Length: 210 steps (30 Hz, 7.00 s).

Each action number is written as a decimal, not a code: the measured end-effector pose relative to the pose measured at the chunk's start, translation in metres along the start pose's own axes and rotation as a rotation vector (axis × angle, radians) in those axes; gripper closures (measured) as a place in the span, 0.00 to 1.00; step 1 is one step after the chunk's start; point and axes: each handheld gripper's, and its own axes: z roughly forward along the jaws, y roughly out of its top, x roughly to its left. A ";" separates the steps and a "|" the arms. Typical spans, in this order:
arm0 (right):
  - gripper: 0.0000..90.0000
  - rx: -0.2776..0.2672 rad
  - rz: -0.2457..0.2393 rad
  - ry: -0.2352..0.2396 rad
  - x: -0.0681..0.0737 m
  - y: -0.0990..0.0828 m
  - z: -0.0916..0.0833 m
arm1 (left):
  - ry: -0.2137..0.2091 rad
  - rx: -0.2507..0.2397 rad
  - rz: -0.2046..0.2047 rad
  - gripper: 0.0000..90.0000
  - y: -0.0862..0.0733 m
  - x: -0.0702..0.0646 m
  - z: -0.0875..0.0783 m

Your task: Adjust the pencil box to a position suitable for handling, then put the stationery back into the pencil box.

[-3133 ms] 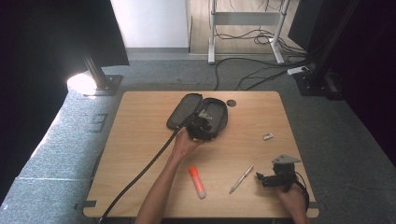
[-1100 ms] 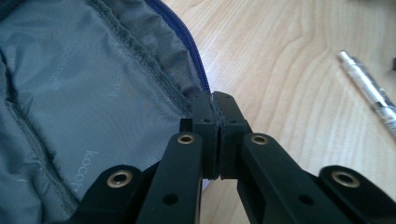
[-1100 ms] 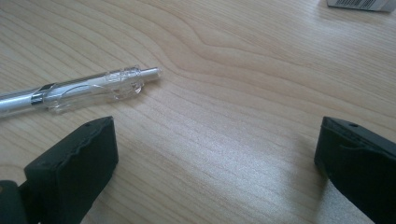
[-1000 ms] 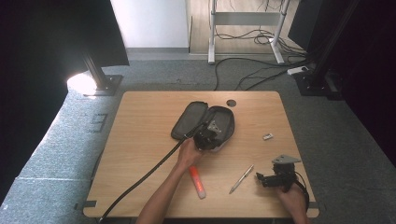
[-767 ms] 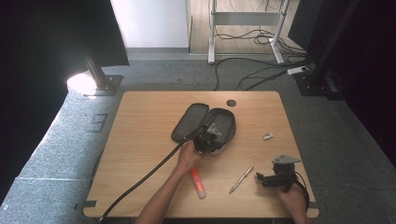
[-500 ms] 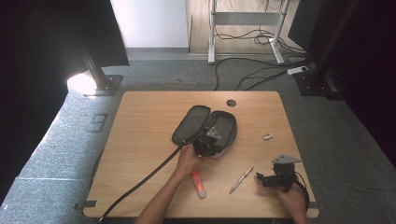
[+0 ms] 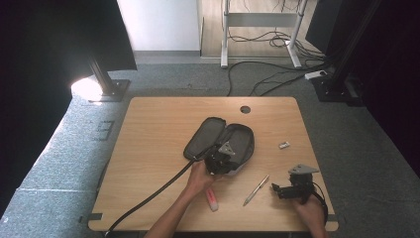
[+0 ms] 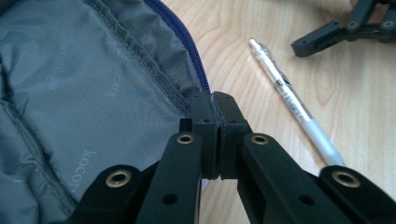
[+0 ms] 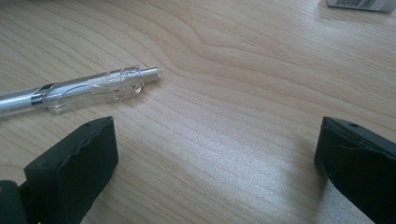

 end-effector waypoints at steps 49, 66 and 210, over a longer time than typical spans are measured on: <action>0.00 0.000 -0.002 0.000 0.000 0.000 0.000 | -0.032 -0.030 0.019 0.66 -0.008 -0.046 -0.001; 0.00 0.000 -0.002 0.000 0.000 0.000 0.000 | 0.001 -0.034 -0.036 0.35 -0.014 -0.028 -0.024; 0.00 -0.026 0.069 0.017 -0.024 0.019 -0.005 | 0.304 0.027 -0.188 0.00 -0.151 0.028 -0.076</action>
